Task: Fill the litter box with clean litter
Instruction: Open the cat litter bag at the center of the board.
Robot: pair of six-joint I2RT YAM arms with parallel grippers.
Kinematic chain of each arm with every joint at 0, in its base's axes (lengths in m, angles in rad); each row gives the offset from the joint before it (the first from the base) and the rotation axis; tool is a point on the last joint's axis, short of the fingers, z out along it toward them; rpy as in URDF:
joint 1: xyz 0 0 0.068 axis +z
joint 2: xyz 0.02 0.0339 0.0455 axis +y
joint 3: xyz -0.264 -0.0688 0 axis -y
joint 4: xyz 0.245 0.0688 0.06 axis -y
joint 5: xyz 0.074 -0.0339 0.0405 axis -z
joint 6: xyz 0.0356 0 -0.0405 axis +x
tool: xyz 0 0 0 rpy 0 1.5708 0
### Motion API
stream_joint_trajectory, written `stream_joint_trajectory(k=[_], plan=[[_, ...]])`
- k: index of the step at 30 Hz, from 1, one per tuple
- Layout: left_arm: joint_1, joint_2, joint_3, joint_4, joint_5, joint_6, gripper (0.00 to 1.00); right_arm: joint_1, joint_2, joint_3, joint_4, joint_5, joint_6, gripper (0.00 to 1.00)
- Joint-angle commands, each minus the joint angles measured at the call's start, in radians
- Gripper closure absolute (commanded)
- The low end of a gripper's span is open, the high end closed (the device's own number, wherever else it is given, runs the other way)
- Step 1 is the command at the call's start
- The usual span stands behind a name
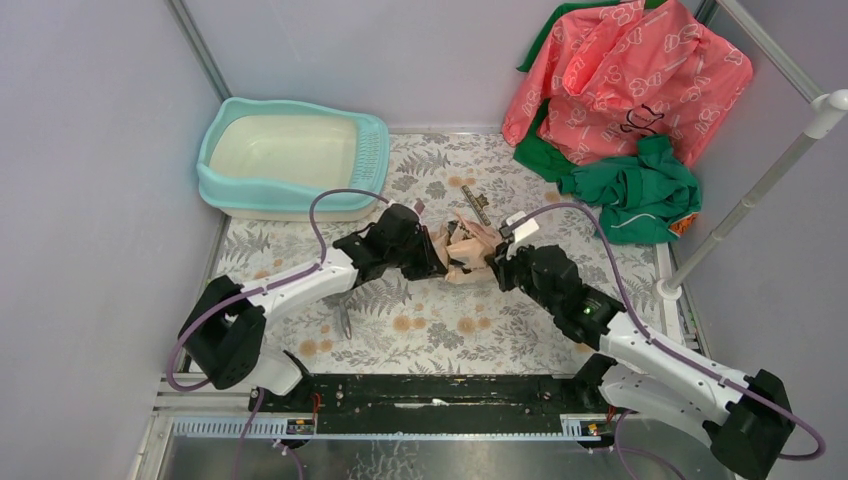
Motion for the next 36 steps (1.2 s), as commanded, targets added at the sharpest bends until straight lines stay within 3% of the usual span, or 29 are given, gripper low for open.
stream_joint_trajectory(k=[1, 3, 8, 12, 19, 23, 31, 36], plan=[[-0.037, -0.019, 0.008, 0.021, 0.000, -0.010, 0.87, 0.133, -0.046, 0.024, -0.080, 0.082, 0.067, 0.89], [-0.055, -0.021, 0.027, -0.026, -0.041, 0.005, 0.82, 0.175, -0.063, 0.034, -0.156, 0.116, 0.085, 0.87], [-0.066, -0.058, 0.045, -0.146, -0.139, 0.032, 0.48, 0.201, -0.116, 0.061, -0.294, 0.109, 0.183, 0.91], [-0.065, -0.112, 0.072, -0.232, -0.221, 0.057, 0.35, 0.203, -0.161, 0.064, -0.369, 0.112, 0.248, 0.94], [-0.066, -0.133, 0.117, -0.275, -0.228, 0.075, 0.35, 0.206, -0.180, 0.042, -0.386, 0.093, 0.265, 0.95], [-0.078, -0.132, 0.143, -0.294, -0.238, 0.062, 0.45, 0.216, -0.176, 0.043, -0.383, 0.109, 0.261, 0.96], [-0.174, -0.170, 0.222, -0.491, -0.497, 0.031, 0.45, 0.260, -0.153, 0.060, -0.376, 0.163, 0.260, 0.96], [-0.215, -0.179, 0.245, -0.541, -0.561, 0.016, 0.45, 0.339, -0.112, 0.079, -0.379, 0.251, 0.246, 0.96]])
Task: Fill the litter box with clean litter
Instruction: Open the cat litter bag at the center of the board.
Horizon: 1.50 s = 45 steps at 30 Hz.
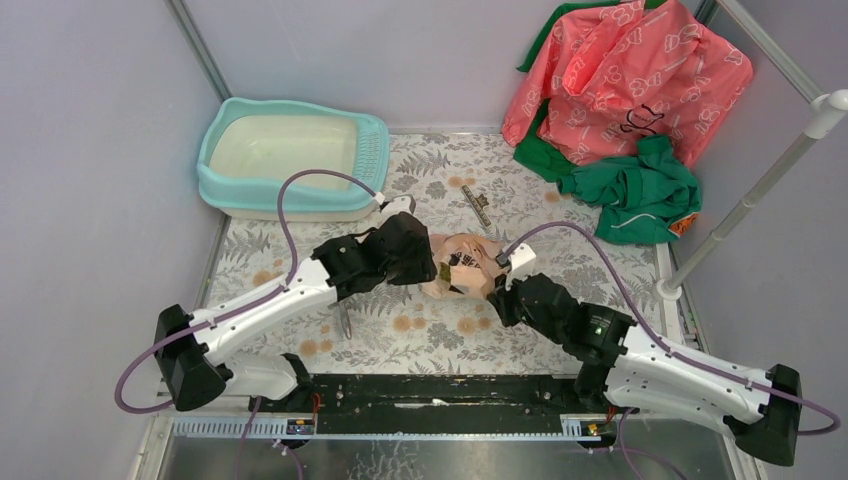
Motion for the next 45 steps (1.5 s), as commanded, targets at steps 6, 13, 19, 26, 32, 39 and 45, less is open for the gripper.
stream_joint_trajectory(k=[6, 13, 19, 26, 32, 39, 45], plan=[[-0.067, -0.010, 0.030, -0.052, -0.111, -0.036, 0.48, 0.231, 0.080, 0.107, -0.050, 0.256, -0.045, 0.94], [-0.078, 0.005, -0.014, -0.019, -0.127, -0.049, 0.59, 0.286, 0.056, 0.142, -0.101, 0.326, -0.048, 0.94], [-0.072, -0.100, -0.010, -0.030, -0.273, -0.013, 0.42, 0.285, 0.065, 0.183, -0.156, 0.362, -0.034, 0.92], [0.058, -0.273, -0.133, -0.035, -0.374, 0.011, 0.16, 0.285, 0.081, 0.218, -0.192, 0.460, -0.047, 0.92], [0.141, -0.275, -0.226, 0.015, -0.275, -0.010, 0.15, 0.283, 0.108, 0.273, -0.232, 0.601, -0.054, 0.92], [0.170, -0.256, -0.250, 0.020, -0.290, -0.022, 0.13, 0.283, 0.110, 0.298, -0.197, 0.523, -0.091, 0.71], [0.258, -0.287, -0.250, 0.028, -0.263, 0.013, 0.11, 0.285, 0.093, 0.361, -0.267, 0.428, -0.060, 0.65]])
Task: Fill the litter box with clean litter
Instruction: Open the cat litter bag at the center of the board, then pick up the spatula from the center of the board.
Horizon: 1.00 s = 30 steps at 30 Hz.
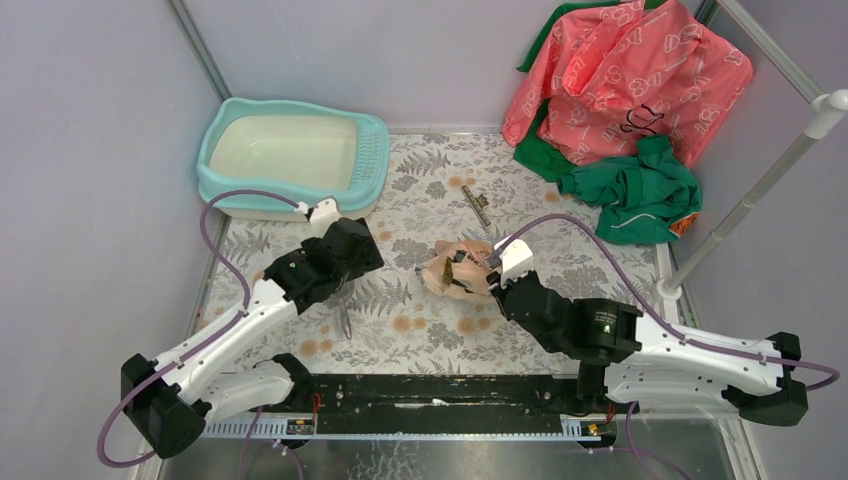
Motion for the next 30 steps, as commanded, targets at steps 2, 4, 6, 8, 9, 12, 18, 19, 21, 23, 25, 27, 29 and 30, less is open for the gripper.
stream_joint_trajectory(k=[2, 4, 6, 8, 9, 12, 18, 19, 21, 23, 25, 27, 29, 30], plan=[[0.053, -0.041, 0.014, 0.043, 0.002, 0.023, 0.09, 0.008, -0.024, 0.122, -0.054, -0.077, 0.023, 0.63], [0.063, -0.050, 0.037, 0.028, 0.001, 0.031, 0.08, 0.008, -0.011, 0.170, -0.080, -0.127, 0.024, 0.62], [0.074, -0.061, 0.059, 0.011, 0.001, 0.038, 0.07, 0.008, 0.022, 0.246, -0.110, -0.182, 0.024, 0.60], [0.087, -0.076, 0.077, -0.009, 0.000, 0.041, 0.02, 0.009, 0.071, 0.313, -0.129, -0.236, 0.022, 0.58], [0.096, -0.086, 0.083, -0.018, -0.001, 0.040, 0.01, 0.008, 0.103, 0.343, -0.130, -0.272, 0.022, 0.57], [0.125, -0.116, 0.093, -0.038, -0.008, 0.042, 0.01, 0.008, 0.217, 0.426, -0.085, -0.406, 0.010, 0.57], [0.194, -0.149, 0.096, -0.112, -0.025, 0.013, 0.01, 0.006, 0.488, 0.655, -0.073, -0.467, 0.027, 0.42], [0.207, -0.155, 0.098, -0.128, -0.031, 0.002, 0.01, 0.002, 0.533, 0.700, -0.083, -0.444, 0.044, 0.42], [0.231, -0.171, 0.094, -0.137, -0.028, -0.010, 0.01, -0.027, 0.639, 0.814, -0.125, -0.465, 0.082, 0.41], [0.253, -0.195, 0.081, -0.135, -0.019, -0.021, 0.01, -0.087, 0.756, 0.946, -0.183, -0.557, 0.138, 0.42], [0.271, -0.229, 0.067, -0.135, -0.020, -0.030, 0.02, -0.151, 0.875, 1.076, -0.225, -0.698, 0.163, 0.48], [0.287, -0.267, 0.053, -0.137, -0.022, -0.038, 0.01, -0.193, 0.989, 1.187, -0.266, -0.745, 0.182, 0.53], [0.295, -0.308, 0.046, -0.148, -0.029, -0.048, 0.01, -0.221, 1.114, 1.274, -0.298, -0.752, 0.190, 0.53], [0.296, -0.325, 0.044, -0.157, -0.034, -0.054, 0.01, -0.232, 1.154, 1.304, -0.304, -0.754, 0.197, 0.54]])
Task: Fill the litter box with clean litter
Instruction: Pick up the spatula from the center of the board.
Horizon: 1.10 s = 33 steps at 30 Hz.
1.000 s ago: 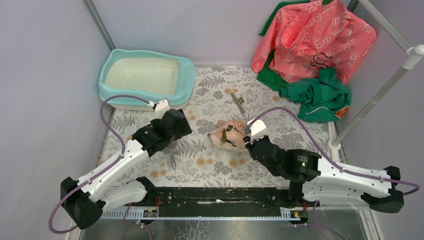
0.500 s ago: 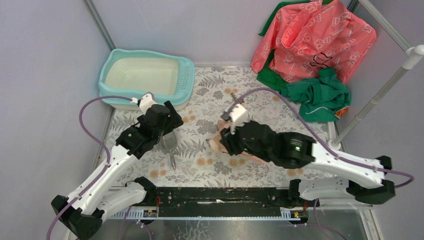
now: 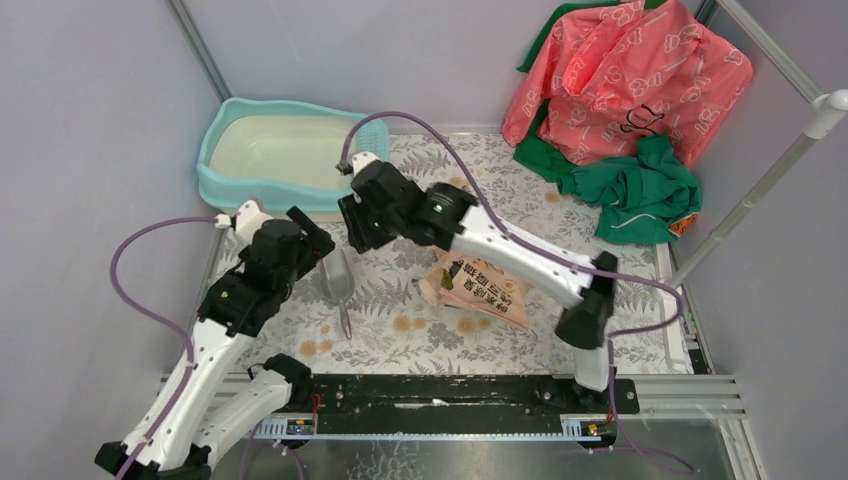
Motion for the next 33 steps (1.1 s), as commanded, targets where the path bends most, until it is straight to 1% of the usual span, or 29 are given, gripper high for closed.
stream_joint_trajectory(k=[1, 5, 9, 12, 18, 25, 33], plan=[[0.018, -0.078, -0.020, -0.046, -0.042, -0.041, 0.01, -0.059, 0.172, 0.126, -0.099, -0.105, 0.060, 0.54], [0.019, -0.148, -0.027, -0.064, -0.037, -0.052, 0.01, -0.072, 0.281, 0.131, -0.073, -0.109, 0.080, 0.55], [0.018, -0.179, 0.000, -0.084, -0.043, -0.042, 0.01, -0.073, 0.354, 0.130, -0.038, -0.139, 0.099, 0.53], [0.018, -0.187, 0.023, -0.098, -0.043, -0.032, 0.01, -0.073, 0.384, 0.119, 0.001, -0.145, 0.107, 0.51], [0.018, -0.200, 0.031, -0.097, -0.031, -0.025, 0.01, -0.073, 0.441, 0.118, 0.056, -0.147, 0.120, 0.48], [0.018, -0.199, 0.024, -0.090, -0.015, -0.022, 0.01, -0.073, 0.506, 0.162, 0.082, -0.119, 0.133, 0.48], [0.018, -0.201, 0.017, -0.076, 0.006, -0.017, 0.01, -0.073, 0.552, 0.160, 0.135, -0.095, 0.139, 0.49]])
